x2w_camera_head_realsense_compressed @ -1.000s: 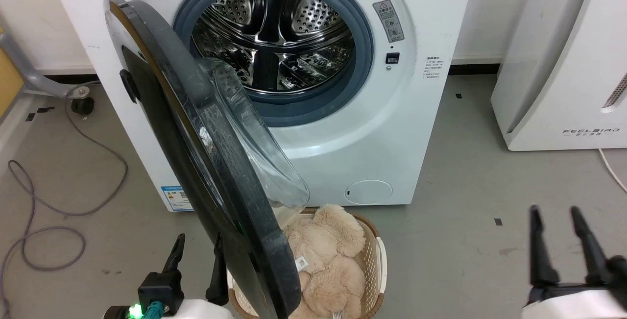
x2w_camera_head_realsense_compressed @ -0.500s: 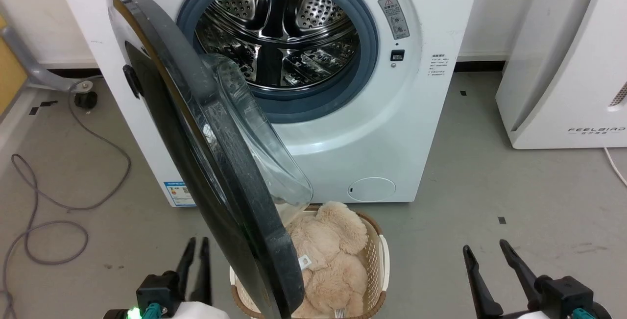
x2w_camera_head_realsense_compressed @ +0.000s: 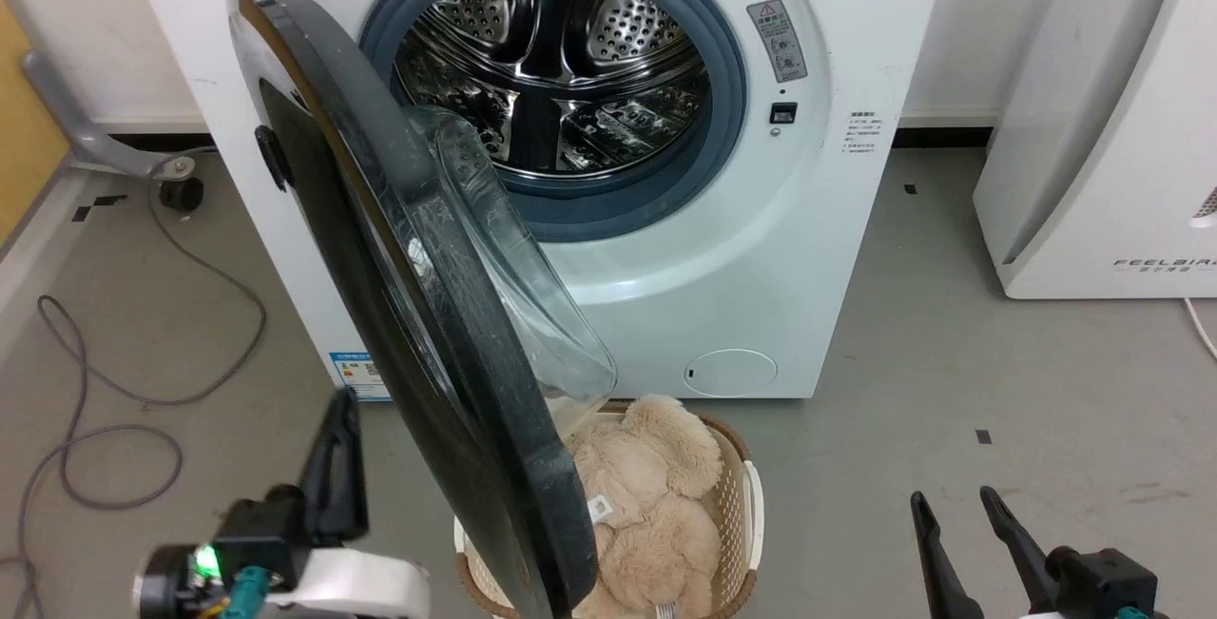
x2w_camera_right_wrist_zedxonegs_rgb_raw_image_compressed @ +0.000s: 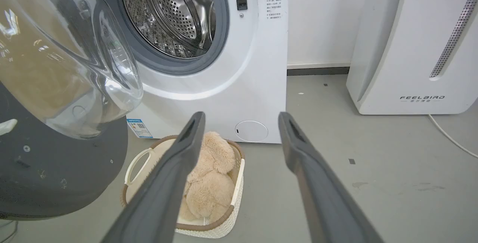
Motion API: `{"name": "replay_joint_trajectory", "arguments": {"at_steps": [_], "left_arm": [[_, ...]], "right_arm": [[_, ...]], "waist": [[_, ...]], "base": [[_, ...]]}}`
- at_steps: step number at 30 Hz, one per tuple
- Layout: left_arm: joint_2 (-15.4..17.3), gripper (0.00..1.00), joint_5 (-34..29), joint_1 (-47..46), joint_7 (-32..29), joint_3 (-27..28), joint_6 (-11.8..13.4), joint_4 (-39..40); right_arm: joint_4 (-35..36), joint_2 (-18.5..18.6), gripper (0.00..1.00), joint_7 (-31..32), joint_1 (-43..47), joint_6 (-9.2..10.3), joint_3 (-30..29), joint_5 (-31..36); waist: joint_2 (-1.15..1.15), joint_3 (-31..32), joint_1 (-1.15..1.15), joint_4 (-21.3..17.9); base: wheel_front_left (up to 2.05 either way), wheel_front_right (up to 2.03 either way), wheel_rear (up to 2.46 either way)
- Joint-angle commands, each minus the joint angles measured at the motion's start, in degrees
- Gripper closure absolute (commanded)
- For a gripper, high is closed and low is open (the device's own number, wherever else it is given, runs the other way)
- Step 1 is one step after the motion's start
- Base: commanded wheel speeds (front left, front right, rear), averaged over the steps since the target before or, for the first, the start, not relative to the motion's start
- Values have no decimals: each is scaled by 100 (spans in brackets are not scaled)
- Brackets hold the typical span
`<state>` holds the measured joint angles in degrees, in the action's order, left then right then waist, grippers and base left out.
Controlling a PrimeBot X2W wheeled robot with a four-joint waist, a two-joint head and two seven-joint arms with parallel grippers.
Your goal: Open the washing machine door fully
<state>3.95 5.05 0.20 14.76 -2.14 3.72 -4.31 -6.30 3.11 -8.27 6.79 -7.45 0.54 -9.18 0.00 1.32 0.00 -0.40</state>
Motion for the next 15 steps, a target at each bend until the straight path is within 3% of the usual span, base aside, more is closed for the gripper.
{"name": "replay_joint_trajectory", "arguments": {"at_steps": [1,15], "left_arm": [[61,100,-61,-60,24,42,36,184],[201,100,-276,-721,24,-23,-47,2581]], "right_arm": [[-43,-23,0,-43,-60,-3,-9,-55],[-207,-23,0,-91,-113,-3,-41,-124]], "waist": [[0,2,0,13],[0,7,0,50]], "base": [[0,0,0],[0,0,0]]}}
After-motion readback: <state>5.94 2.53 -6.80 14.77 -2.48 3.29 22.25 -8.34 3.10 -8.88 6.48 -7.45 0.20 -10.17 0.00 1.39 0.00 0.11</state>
